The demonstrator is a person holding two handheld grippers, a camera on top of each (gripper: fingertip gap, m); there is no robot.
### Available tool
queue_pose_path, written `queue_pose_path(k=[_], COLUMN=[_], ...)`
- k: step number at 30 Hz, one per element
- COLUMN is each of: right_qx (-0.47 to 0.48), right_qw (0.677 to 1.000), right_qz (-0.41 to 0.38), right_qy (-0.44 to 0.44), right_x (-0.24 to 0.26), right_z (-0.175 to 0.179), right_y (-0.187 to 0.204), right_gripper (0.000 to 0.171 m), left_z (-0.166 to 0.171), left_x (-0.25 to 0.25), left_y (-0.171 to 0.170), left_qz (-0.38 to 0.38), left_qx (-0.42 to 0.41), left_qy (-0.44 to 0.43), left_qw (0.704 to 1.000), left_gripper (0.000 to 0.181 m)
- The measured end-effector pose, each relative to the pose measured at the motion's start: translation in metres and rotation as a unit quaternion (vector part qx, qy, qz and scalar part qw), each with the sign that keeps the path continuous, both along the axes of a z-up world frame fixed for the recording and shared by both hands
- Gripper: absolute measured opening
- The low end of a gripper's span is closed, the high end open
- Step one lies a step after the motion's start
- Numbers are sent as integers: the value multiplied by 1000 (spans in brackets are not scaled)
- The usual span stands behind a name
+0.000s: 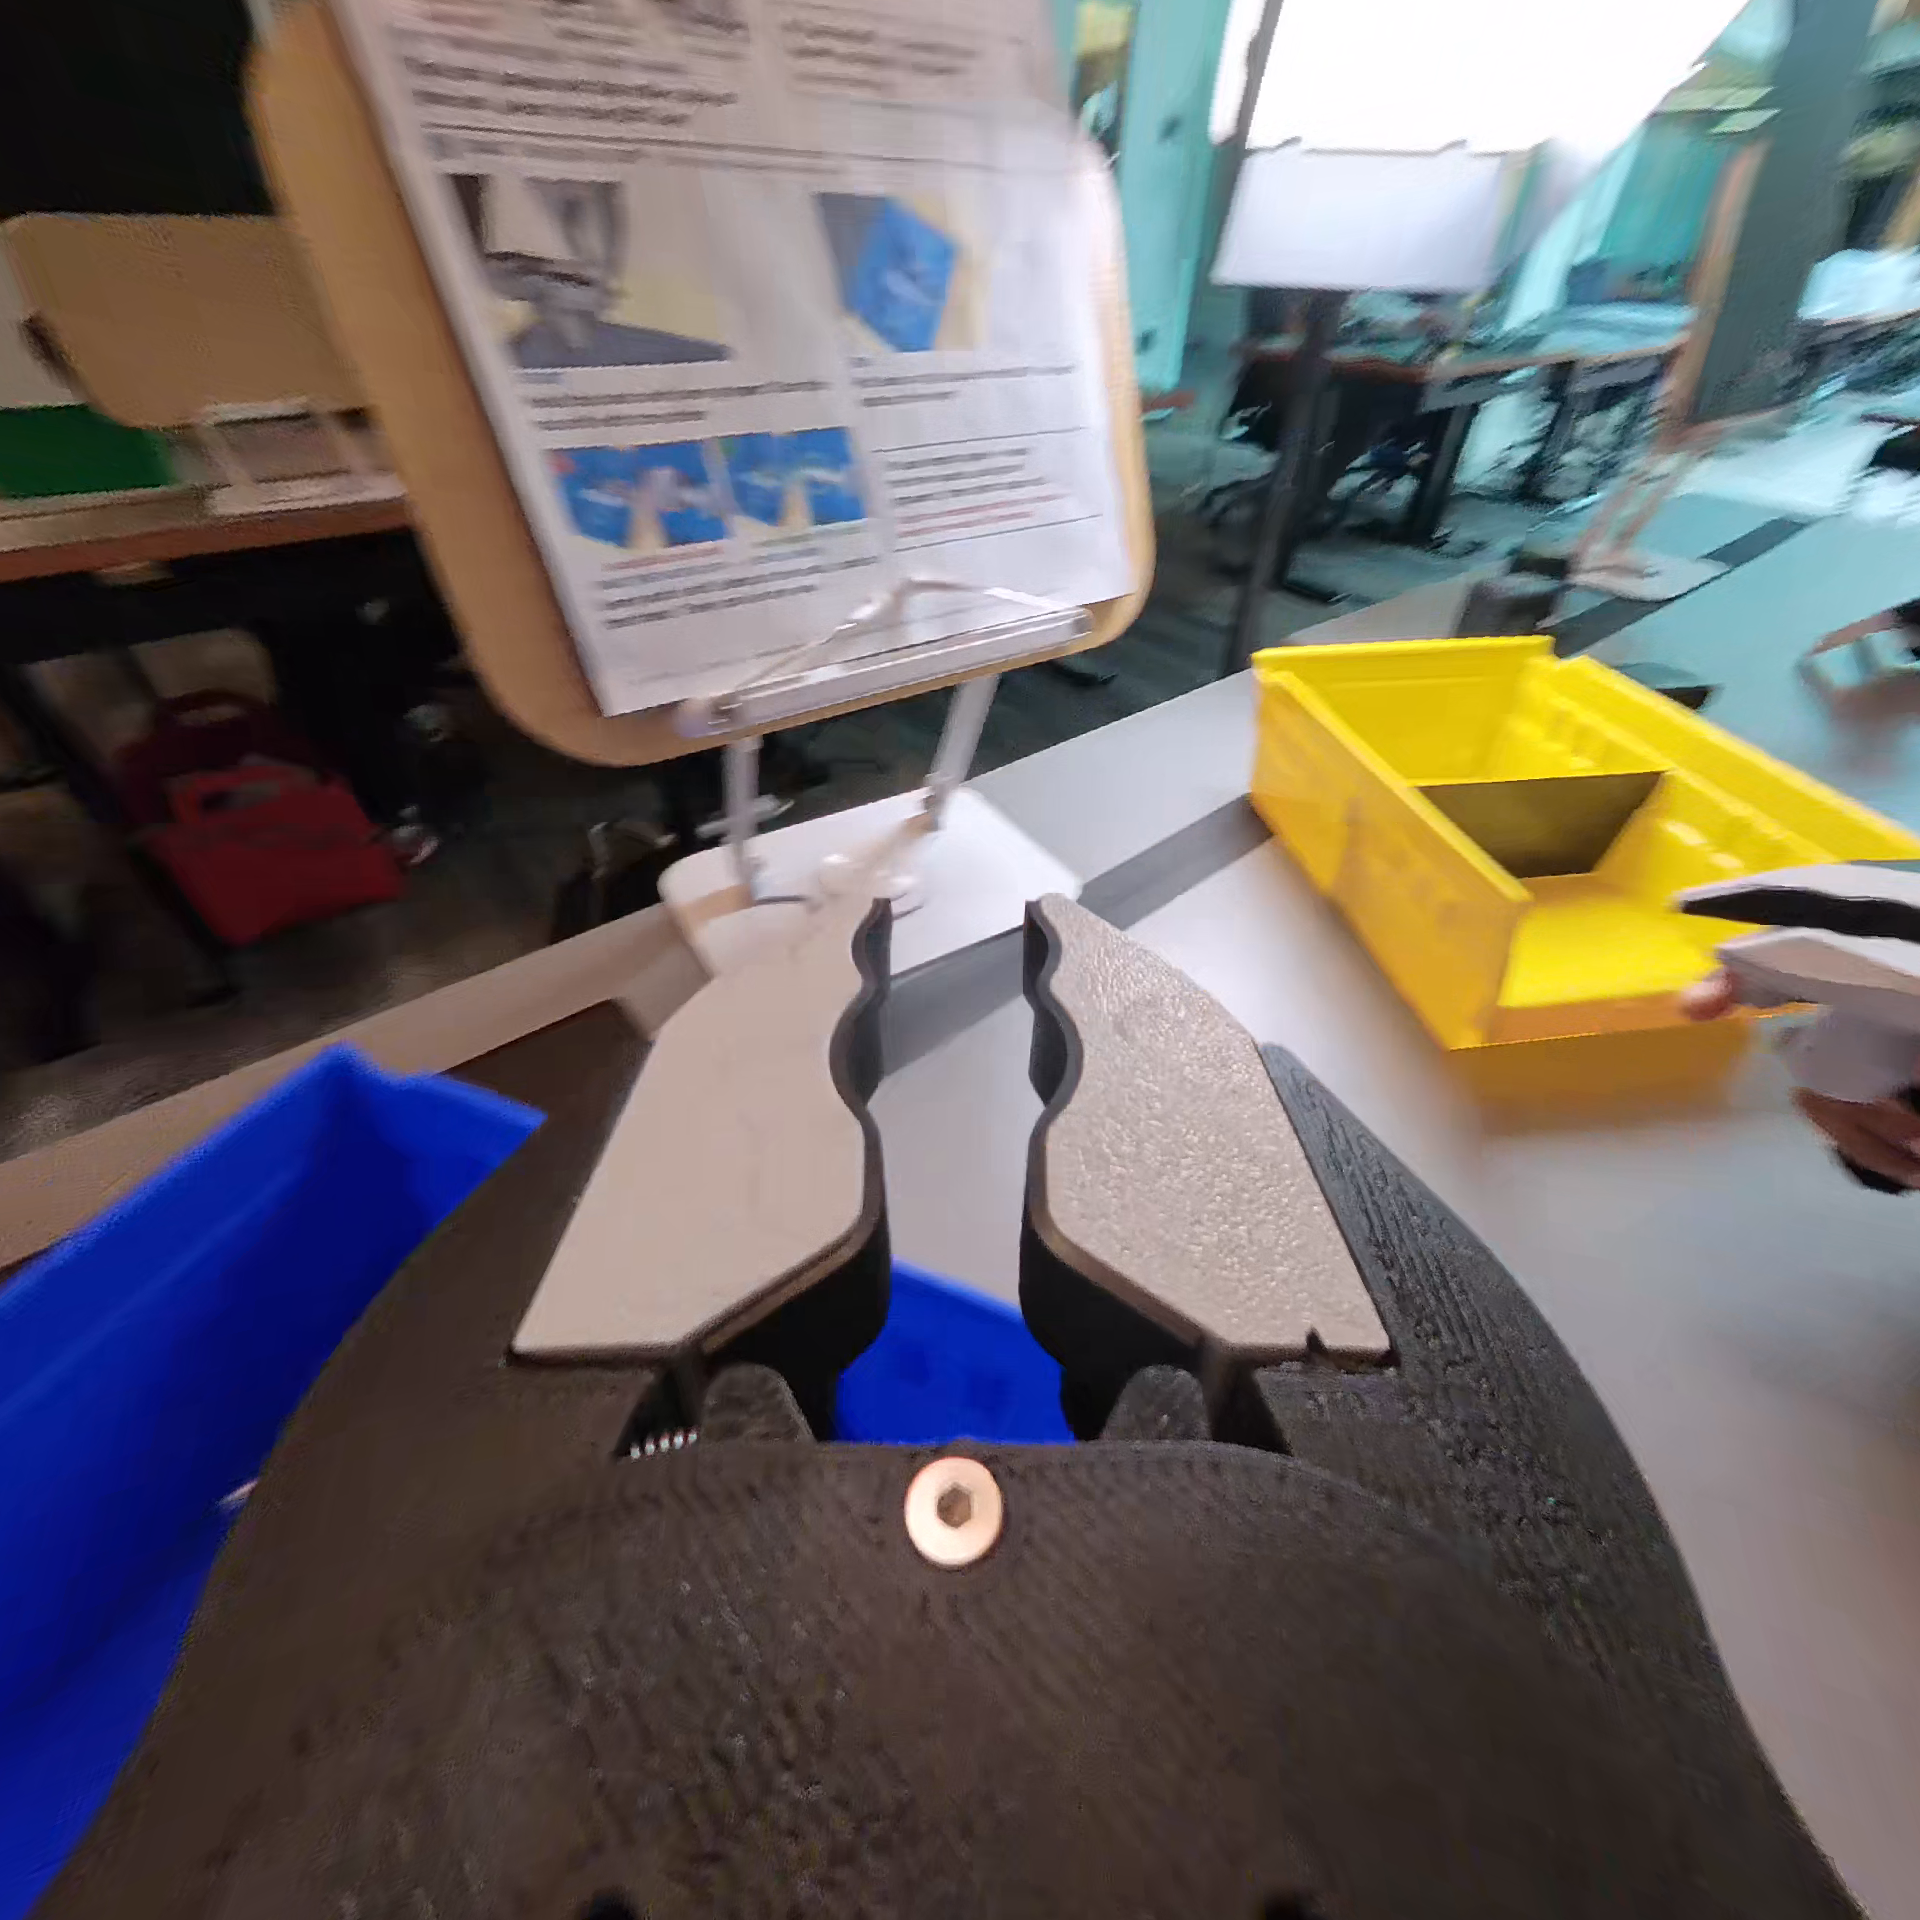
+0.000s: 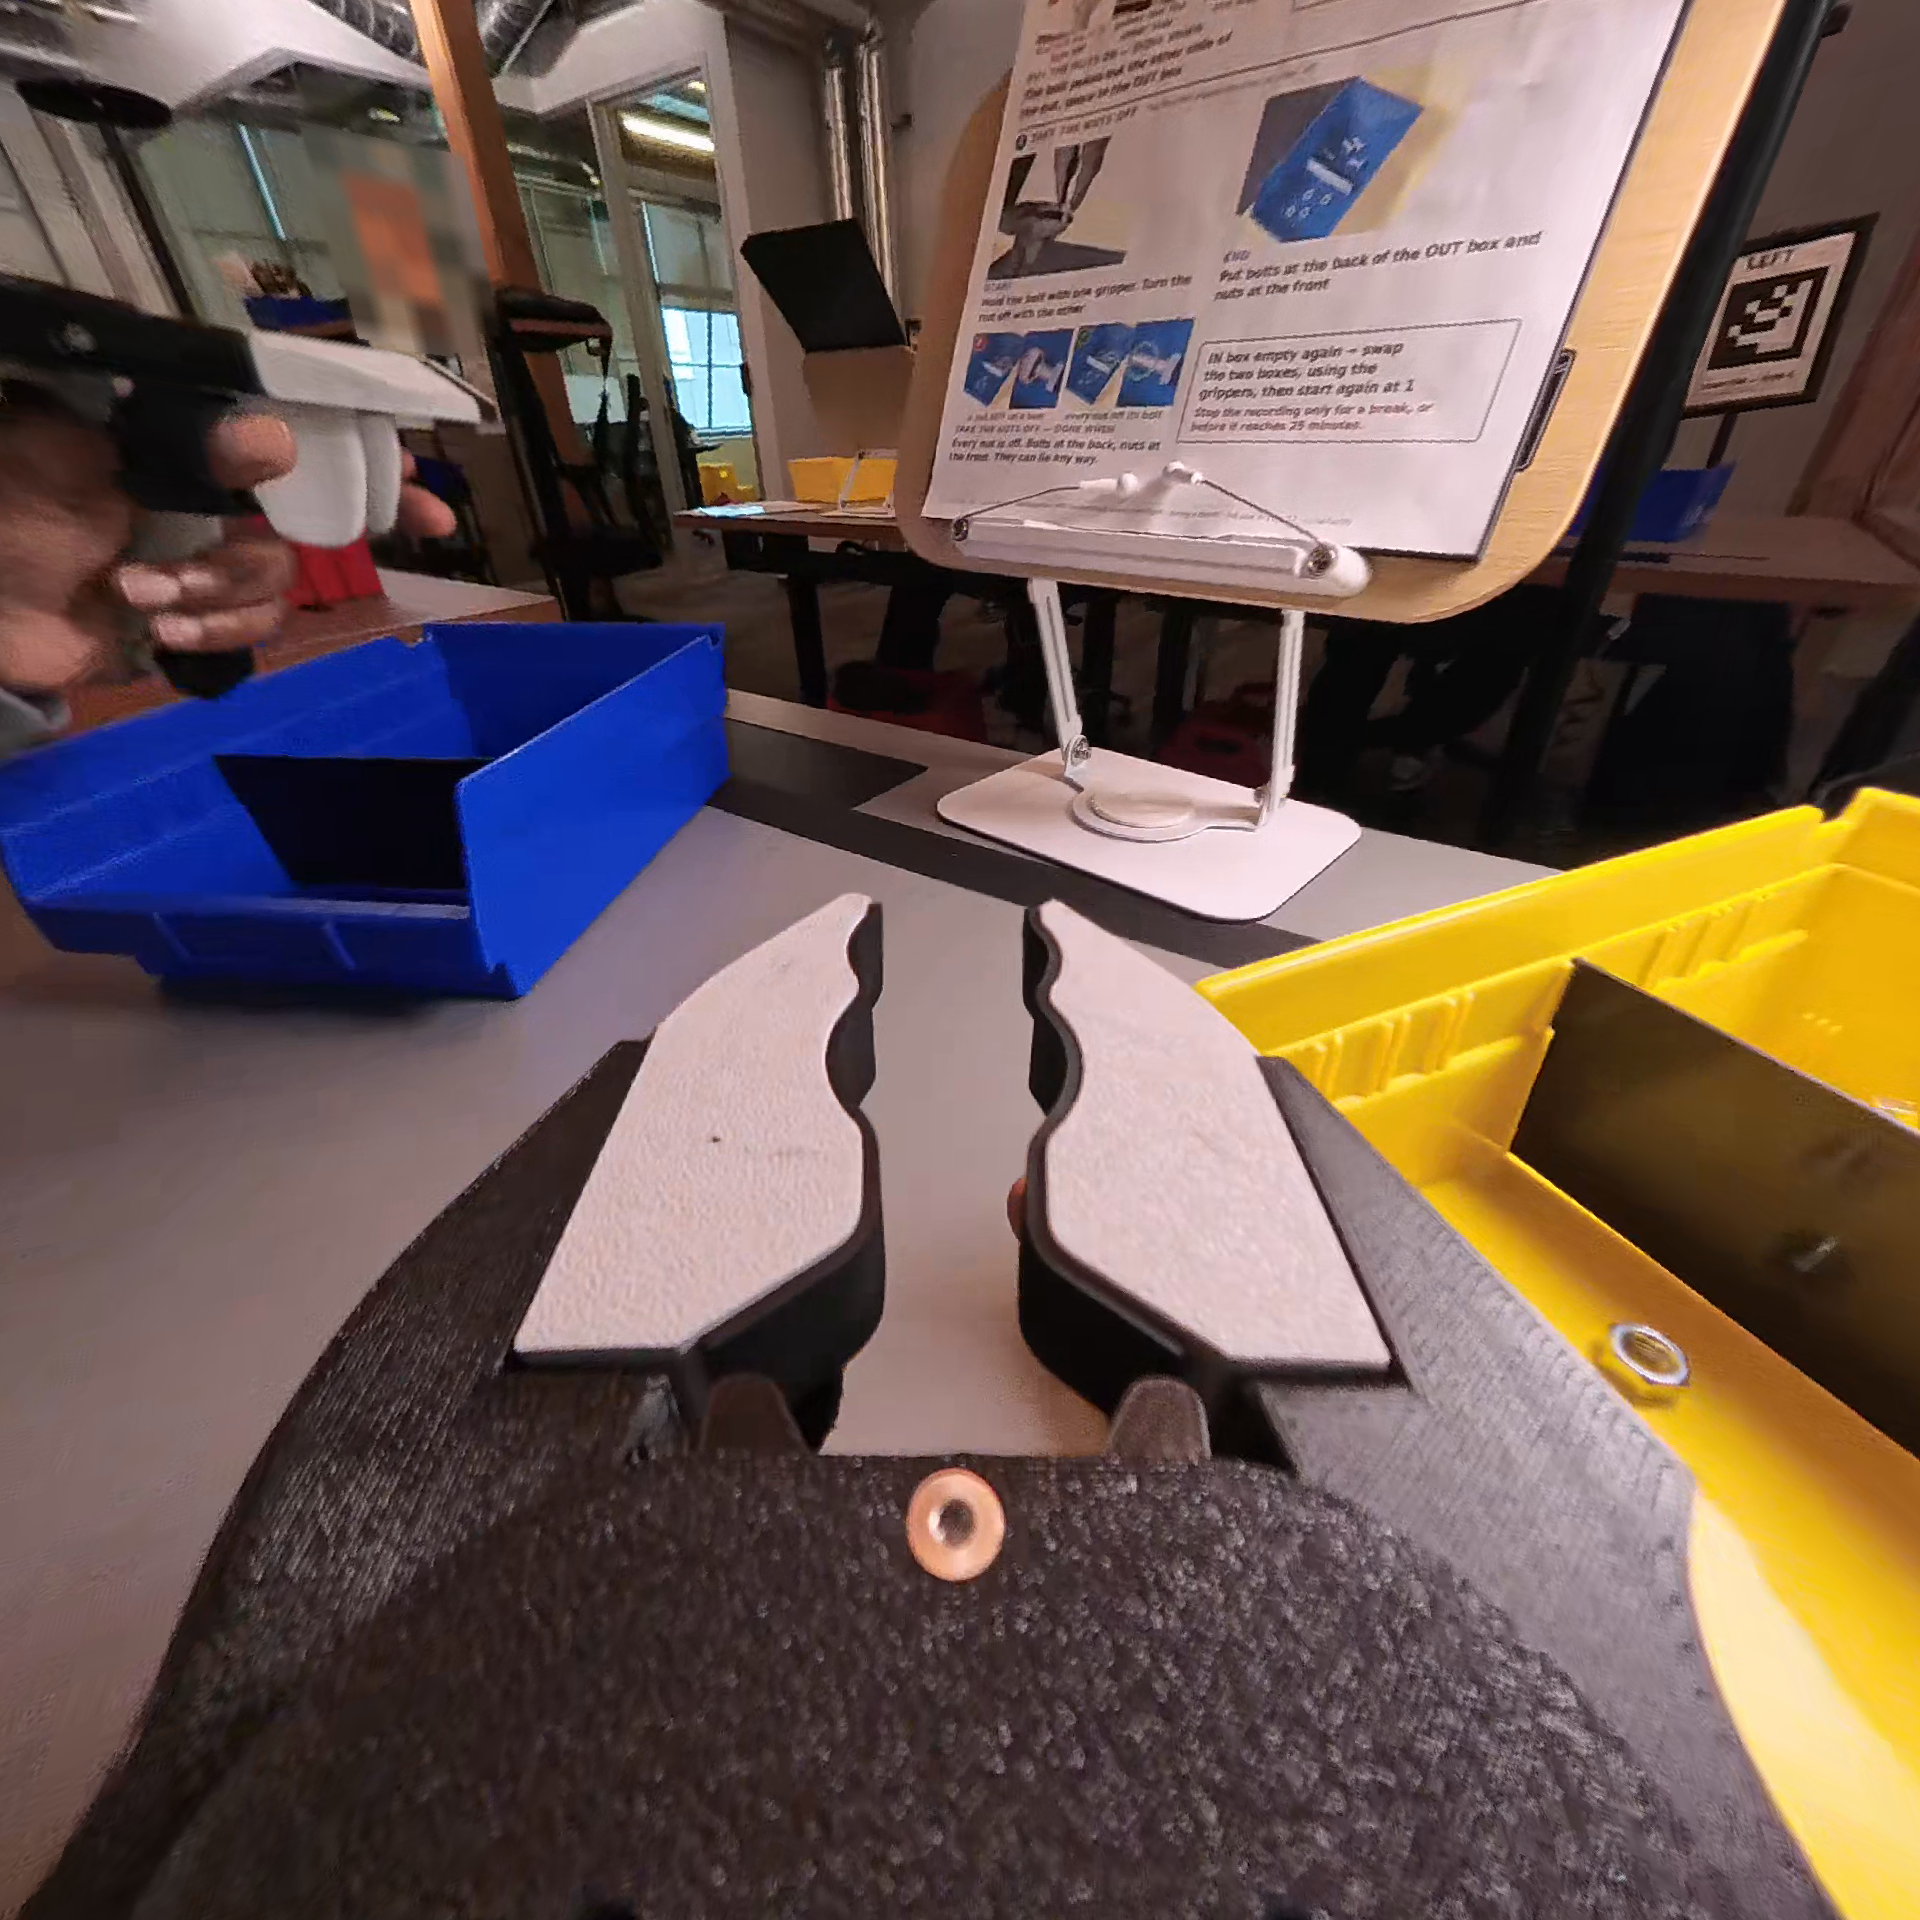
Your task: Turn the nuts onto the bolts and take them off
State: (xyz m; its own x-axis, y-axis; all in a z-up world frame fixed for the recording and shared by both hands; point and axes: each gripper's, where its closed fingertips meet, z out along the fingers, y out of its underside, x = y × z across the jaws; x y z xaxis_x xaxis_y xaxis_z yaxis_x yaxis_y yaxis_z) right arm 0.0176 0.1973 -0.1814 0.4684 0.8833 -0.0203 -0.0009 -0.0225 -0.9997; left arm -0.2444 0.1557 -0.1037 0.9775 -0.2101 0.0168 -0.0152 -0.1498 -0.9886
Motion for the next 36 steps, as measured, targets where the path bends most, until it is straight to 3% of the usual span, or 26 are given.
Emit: queue_pose_path(k=[4,8,16,22,26,32,36], right_qx=[9,19,21,11,4,-4,-1], right_qw=[1000,999,998,998,997,997,997], right_qz=[17,28,41,47,52,54,57], right_qy=[0,-19,-44,-49,-53,-57,-55], right_x=[-8,-12,-13,-13,-14,-13,-13], right_z=[-2,-12,-25,-30,-33,-36,-35], right_y=[-10,-16,-20,-19,-19,-17,-18], right_gripper=[26,26,23,22,21,20,19], left_z=[-15,-64,-167,-205,-217,-214,-177], left_x=[-87,-148,-183,-197,-204,-203,-196], left_y=[1,-1,1,8,13,11,15], left_qz=[84,139,149,184,202,193,174], left_qx=[-121,-274,-457,-505,-508,-507,-454], left_qy=[46,36,57,41,31,35,80], left_qw=[988,951,875,842,837,839,870], left_gripper=[25,26,36,53,51,41,42])
